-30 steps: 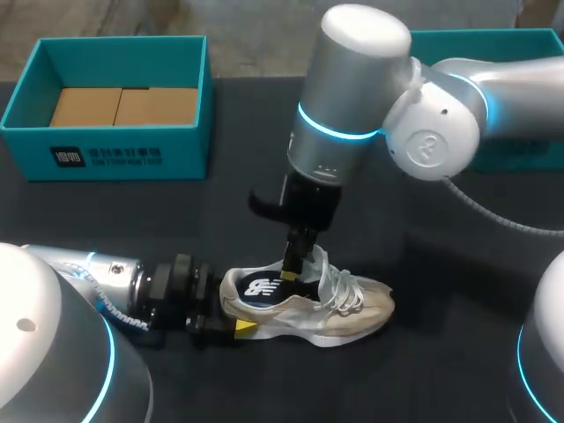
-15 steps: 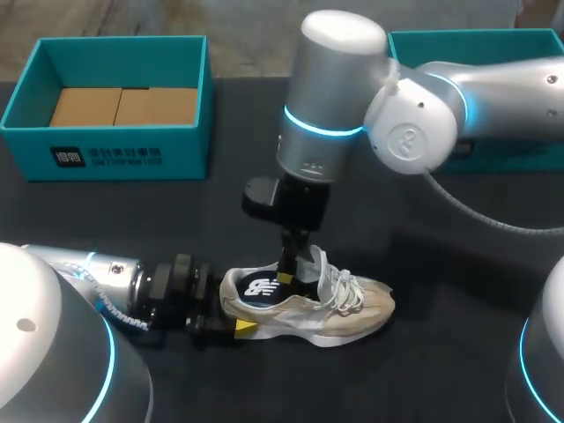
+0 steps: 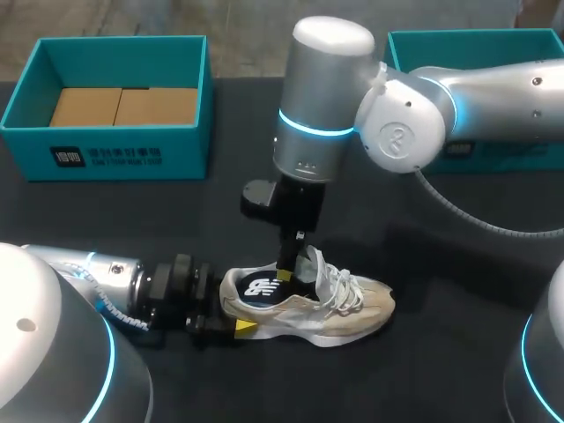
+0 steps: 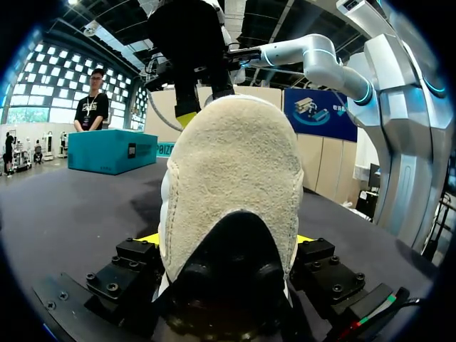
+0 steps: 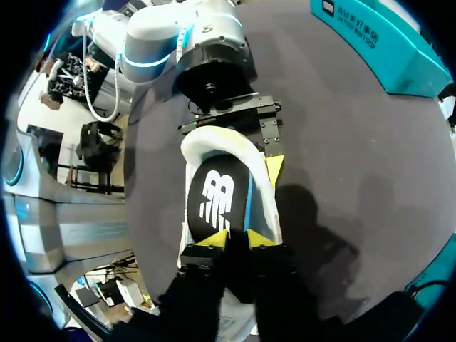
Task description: Take the shoe out of the shoebox, open the shoe tongue, remove and reinsert the insole, then place the shoe into the shoebox
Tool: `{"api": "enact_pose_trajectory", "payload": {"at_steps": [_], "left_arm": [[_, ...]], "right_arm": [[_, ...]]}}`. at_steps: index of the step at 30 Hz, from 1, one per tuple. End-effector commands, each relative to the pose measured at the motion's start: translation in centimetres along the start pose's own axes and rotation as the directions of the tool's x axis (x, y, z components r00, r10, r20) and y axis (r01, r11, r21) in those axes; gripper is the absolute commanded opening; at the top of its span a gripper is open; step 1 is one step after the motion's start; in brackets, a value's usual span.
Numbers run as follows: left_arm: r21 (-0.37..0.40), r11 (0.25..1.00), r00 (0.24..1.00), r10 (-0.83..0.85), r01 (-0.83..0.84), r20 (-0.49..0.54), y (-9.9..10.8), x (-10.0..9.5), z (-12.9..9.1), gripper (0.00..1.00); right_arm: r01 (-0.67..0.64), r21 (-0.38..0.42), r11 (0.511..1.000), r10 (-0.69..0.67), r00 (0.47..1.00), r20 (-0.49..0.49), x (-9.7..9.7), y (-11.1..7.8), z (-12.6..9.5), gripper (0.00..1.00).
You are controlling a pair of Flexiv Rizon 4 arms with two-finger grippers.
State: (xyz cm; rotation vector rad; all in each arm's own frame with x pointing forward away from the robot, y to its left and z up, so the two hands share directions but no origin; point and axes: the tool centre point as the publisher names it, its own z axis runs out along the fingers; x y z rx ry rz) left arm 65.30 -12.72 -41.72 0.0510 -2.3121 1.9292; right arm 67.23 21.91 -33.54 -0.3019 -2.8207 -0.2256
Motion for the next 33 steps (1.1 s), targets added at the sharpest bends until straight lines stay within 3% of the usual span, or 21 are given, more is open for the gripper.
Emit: {"api": "enact_pose_trajectory", "payload": {"at_steps": [1, 17, 18, 20, 23, 33], "left_arm": [[0.000, 1.000, 1.000, -0.001, 0.001, -0.001, 0.3, -0.1, -0.1, 0.00], [0.000, 1.000, 1.000, -0.001, 0.001, -0.001, 0.3, -0.1, -0.1, 0.00], [0.000, 1.000, 1.000, -0.001, 0.001, -0.001, 0.3, -0.1, -0.1, 0.00], [0.000, 1.000, 1.000, -0.001, 0.001, -0.001, 0.3, -0.1, -0.1, 0.00], [0.000, 1.000, 1.000, -0.001, 0.001, -0.001, 0.3, -0.1, -0.1, 0.00], [0.000, 1.000, 1.000, -0.001, 0.001, -0.001, 0.3, -0.1, -0.1, 0.00]], "right_arm": [[0.002, -0.003, 1.000, -0.002, 1.000, 0.008, 0.2, 0.0, -0.3, 0.03], [0.023, -0.002, 1.000, -0.023, 1.000, 0.000, -0.1, 0.8, -1.4, 0.00], [0.025, 0.000, 1.000, -0.025, 1.000, -0.004, -0.1, 0.9, -1.3, 0.04], [0.027, 0.006, 1.000, -0.027, 1.000, -0.010, -0.2, 1.1, -1.2, 0.20], [0.028, 0.011, 1.000, -0.028, 1.000, -0.014, -0.2, 1.0, -1.0, 0.28], [0.002, 0.019, 1.000, -0.001, 0.999, -0.045, 0.0, 0.4, -0.6, 0.28]]}}
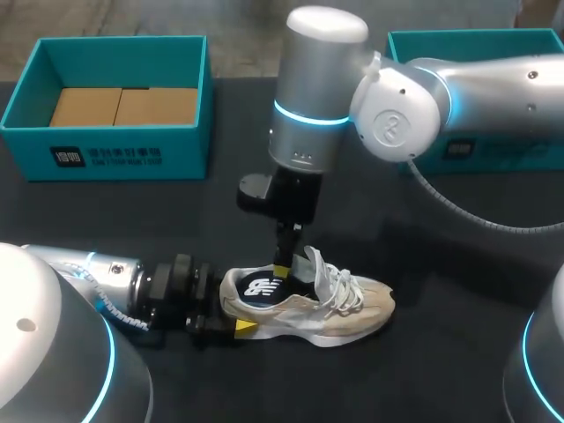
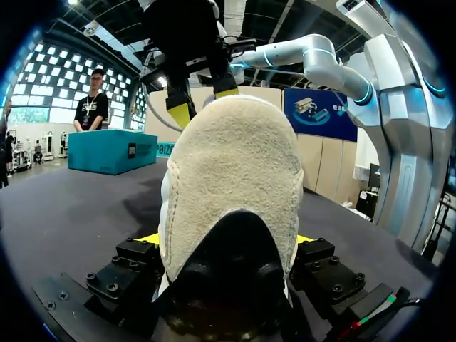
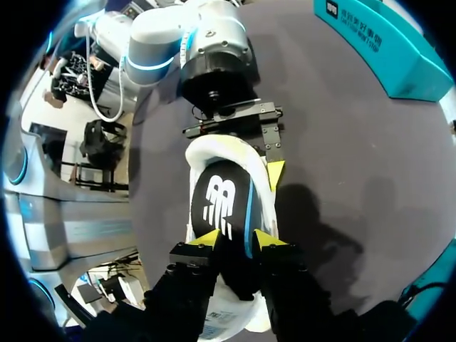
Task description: Take the shoe out of the shoebox, open the shoe tongue, remove and reinsert the insole, then place the shoe into the shoebox
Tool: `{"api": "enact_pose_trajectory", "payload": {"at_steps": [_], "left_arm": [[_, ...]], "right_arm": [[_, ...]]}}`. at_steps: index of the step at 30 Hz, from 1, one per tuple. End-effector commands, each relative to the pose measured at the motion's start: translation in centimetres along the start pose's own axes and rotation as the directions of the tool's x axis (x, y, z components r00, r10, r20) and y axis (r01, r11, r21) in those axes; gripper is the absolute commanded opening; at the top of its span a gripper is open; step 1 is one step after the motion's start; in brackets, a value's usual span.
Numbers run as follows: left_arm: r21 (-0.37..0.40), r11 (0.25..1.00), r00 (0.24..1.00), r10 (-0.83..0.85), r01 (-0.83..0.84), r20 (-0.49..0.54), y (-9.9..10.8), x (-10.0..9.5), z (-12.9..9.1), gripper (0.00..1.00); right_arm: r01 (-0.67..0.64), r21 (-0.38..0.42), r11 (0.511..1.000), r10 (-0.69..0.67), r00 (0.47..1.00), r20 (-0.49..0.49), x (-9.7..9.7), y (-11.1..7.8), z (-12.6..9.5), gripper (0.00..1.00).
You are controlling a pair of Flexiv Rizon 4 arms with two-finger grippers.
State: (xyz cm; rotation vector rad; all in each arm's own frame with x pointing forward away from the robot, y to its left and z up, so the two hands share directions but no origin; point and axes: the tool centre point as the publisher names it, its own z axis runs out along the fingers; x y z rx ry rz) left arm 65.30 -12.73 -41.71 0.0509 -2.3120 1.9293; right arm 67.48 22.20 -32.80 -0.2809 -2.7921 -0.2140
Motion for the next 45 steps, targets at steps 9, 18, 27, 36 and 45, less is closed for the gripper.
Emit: {"api": "enact_pose_trajectory", "payload": {"at_steps": [9, 18, 27, 36, 45], "left_arm": [[0.000, 1.000, 1.000, -0.001, 0.001, -0.001, 0.3, -0.1, -0.1, 0.00], [0.000, 1.000, 1.000, -0.001, 0.001, -0.001, 0.3, -0.1, -0.1, 0.00], [0.000, 1.000, 1.000, -0.001, 0.001, -0.001, 0.3, -0.1, -0.1, 0.00], [0.000, 1.000, 1.000, -0.001, 0.001, -0.001, 0.3, -0.1, -0.1, 0.00], [0.000, 1.000, 1.000, -0.001, 0.001, -0.001, 0.3, -0.1, -0.1, 0.00]], "right_arm": [[-0.031, 0.002, 1.000, 0.031, 0.999, -0.026, -0.2, -0.3, 0.8, 0.36], [-0.047, 0.027, 0.999, 0.049, 0.996, -0.070, -0.7, -0.2, 1.1, 0.37], [-0.053, 0.029, 0.998, 0.055, 0.995, -0.081, -0.7, -0.3, 1.0, 0.42], [-0.030, 0.045, 0.999, 0.036, 0.987, -0.155, -0.9, 0.0, 1.6, 0.40], [-0.011, 0.035, 0.999, 0.019, 0.969, -0.247, -0.9, -0.1, 2.1, 0.36]]}}
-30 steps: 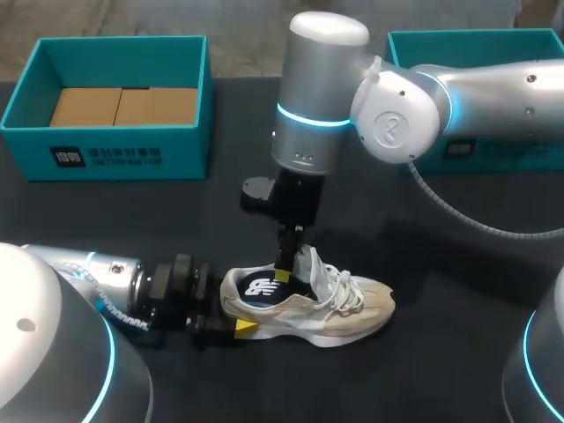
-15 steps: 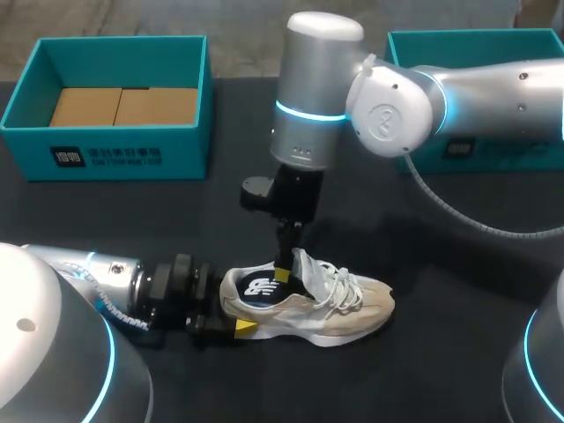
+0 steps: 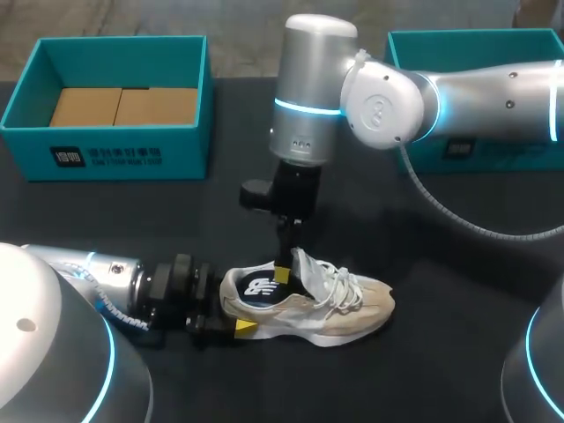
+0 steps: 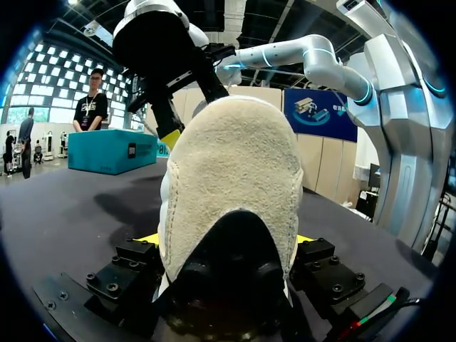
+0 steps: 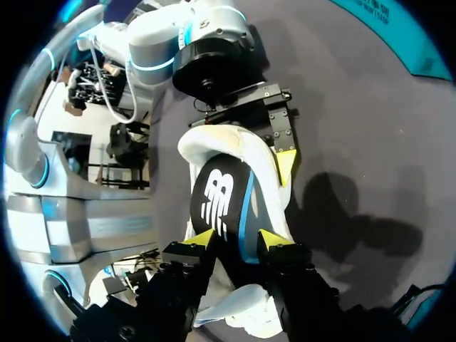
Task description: Take the shoe out of the shoebox, open the shoe tongue, remove and reinsert the insole, then place the shoe into the shoebox
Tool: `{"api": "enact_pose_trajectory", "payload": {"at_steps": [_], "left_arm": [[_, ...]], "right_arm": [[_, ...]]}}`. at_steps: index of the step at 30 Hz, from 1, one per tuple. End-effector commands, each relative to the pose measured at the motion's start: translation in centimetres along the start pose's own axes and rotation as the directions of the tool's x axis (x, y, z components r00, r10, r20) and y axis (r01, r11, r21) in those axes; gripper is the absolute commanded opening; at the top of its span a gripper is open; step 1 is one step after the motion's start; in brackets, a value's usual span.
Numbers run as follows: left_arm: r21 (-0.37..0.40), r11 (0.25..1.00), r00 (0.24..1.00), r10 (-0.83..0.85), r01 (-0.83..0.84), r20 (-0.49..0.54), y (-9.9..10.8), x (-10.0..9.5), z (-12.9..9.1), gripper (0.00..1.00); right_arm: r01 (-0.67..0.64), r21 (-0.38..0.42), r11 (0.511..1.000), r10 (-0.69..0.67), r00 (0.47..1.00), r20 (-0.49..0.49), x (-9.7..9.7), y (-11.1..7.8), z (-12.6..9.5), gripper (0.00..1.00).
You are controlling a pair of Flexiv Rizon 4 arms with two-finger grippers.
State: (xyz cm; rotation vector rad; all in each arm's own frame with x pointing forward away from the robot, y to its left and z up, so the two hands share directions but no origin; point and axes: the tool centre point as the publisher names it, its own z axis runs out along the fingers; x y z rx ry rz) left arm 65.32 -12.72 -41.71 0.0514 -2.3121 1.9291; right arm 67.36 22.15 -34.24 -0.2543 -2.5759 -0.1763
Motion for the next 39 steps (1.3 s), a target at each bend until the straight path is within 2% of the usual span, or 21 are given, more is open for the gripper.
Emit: {"api": "enact_pose_trajectory", "payload": {"at_steps": [1, 10, 14, 15, 28, 39], "left_arm": [[0.000, 1.000, 1.000, 0.000, 0.000, -0.001, 0.3, -0.1, -0.1, 0.00], [0.000, 1.000, 1.000, 0.000, 0.000, -0.001, 0.3, -0.1, -0.1, 0.00], [0.000, 1.000, 1.000, 0.000, 0.000, -0.001, 0.3, -0.1, -0.1, 0.00], [0.000, 1.000, 1.000, 0.000, 0.000, -0.001, 0.3, -0.1, -0.1, 0.00], [0.000, 1.000, 1.000, 0.000, 0.000, -0.001, 0.3, -0.1, -0.1, 0.00], [0.000, 1.000, 1.000, 0.000, 0.000, -0.001, 0.3, -0.1, -0.1, 0.00]], "right_arm": [[0.005, -0.004, 1.000, -0.005, 0.999, -0.043, -0.7, 0.2, 0.6, 0.35], [0.011, 0.005, 1.000, -0.010, 0.996, -0.088, -0.3, 0.3, 1.0, 0.29], [0.038, -0.019, 0.999, -0.039, 0.996, -0.075, 0.2, 0.3, 0.8, 0.10], [0.040, -0.021, 0.999, -0.042, 0.996, -0.075, 0.3, 0.2, 0.8, 0.00], [0.088, -0.093, 0.992, -0.091, 0.995, -0.027, 1.5, -0.4, 0.6, 0.00], [0.201, -0.191, 0.961, -0.186, 0.978, 0.096, 2.0, -1.0, -0.2, 0.00]]}}
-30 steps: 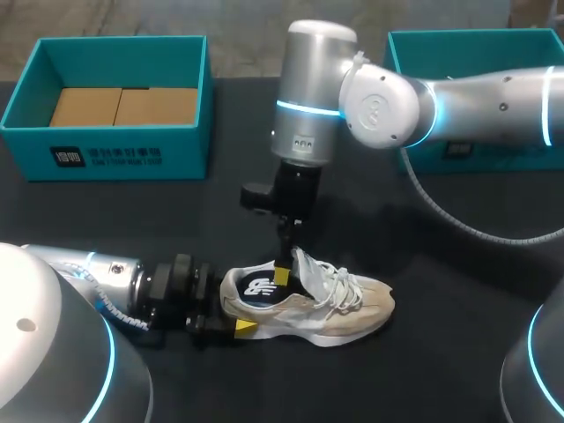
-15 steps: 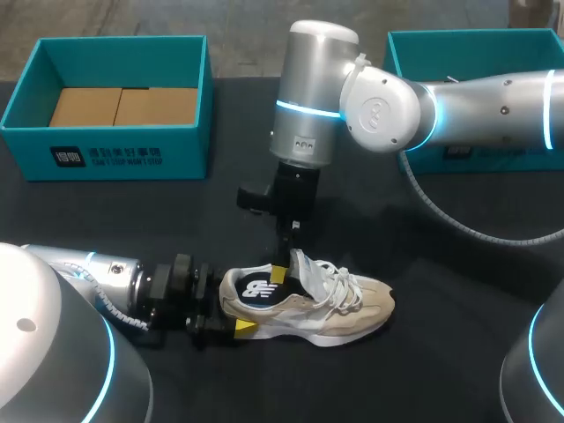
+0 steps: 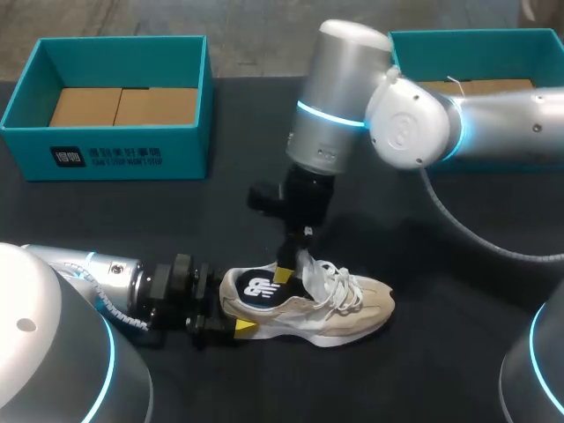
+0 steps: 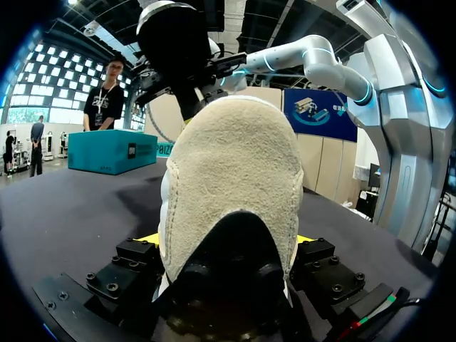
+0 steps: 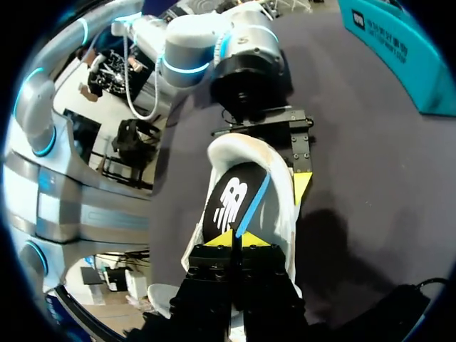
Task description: Take the shoe out of the shoebox, open the shoe tongue, remove and reinsert the insole, then place the shoe into the shoebox
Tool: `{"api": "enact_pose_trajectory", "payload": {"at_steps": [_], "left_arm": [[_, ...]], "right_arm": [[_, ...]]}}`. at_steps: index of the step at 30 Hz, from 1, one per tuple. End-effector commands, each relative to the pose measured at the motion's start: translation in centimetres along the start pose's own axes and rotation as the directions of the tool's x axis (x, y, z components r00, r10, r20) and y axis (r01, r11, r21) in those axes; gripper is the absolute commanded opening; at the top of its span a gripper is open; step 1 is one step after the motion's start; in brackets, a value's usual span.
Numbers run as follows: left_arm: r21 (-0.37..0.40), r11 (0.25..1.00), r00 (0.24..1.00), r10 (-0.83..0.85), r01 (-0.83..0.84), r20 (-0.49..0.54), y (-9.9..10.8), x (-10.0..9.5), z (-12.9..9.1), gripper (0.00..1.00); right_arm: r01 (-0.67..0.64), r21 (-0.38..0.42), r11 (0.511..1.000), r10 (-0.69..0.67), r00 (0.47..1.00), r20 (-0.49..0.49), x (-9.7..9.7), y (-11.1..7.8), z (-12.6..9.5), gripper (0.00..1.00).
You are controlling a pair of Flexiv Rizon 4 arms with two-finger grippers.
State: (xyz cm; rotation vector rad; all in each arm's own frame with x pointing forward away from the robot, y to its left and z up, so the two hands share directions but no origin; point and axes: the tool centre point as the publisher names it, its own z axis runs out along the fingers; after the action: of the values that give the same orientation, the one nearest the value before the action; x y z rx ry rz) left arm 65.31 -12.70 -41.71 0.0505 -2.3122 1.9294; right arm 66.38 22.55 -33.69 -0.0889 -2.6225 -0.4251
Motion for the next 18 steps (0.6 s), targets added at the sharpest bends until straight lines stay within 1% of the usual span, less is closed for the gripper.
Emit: {"api": "enact_pose_trajectory", "payload": {"at_steps": [1, 4, 9, 13, 18], "left_arm": [[0.000, 1.000, 1.000, -0.001, 0.001, -0.001, 0.25, -0.13, -0.05, 0.00], [0.000, 1.000, 1.000, -0.001, 0.001, -0.001, 0.25, -0.13, -0.05, 0.00], [0.000, 1.000, 1.000, -0.001, 0.001, -0.001, 0.25, -0.13, -0.05, 0.00], [0.000, 1.000, 1.000, -0.001, 0.001, -0.001, 0.25, -0.13, -0.05, 0.00], [0.000, 1.000, 1.000, -0.001, 0.001, -0.001, 0.25, -0.13, -0.05, 0.00]], "right_arm": [[0.050, -0.067, 0.996, -0.046, 0.997, 0.058, 1.08, -1.04, -0.59, 0.00], [0.084, -0.094, 0.992, -0.076, 0.994, 0.082, 1.03, -1.19, -0.67, 0.00], [0.117, -0.114, 0.987, -0.106, 0.990, 0.097, 0.78, -1.40, -0.72, 0.00], [0.146, -0.135, 0.980, -0.129, 0.983, 0.128, 0.72, -1.47, -0.87, 0.00], [0.192, -0.140, 0.971, -0.169, 0.973, 0.158, 0.65, -0.89, -1.02, 0.00]]}}
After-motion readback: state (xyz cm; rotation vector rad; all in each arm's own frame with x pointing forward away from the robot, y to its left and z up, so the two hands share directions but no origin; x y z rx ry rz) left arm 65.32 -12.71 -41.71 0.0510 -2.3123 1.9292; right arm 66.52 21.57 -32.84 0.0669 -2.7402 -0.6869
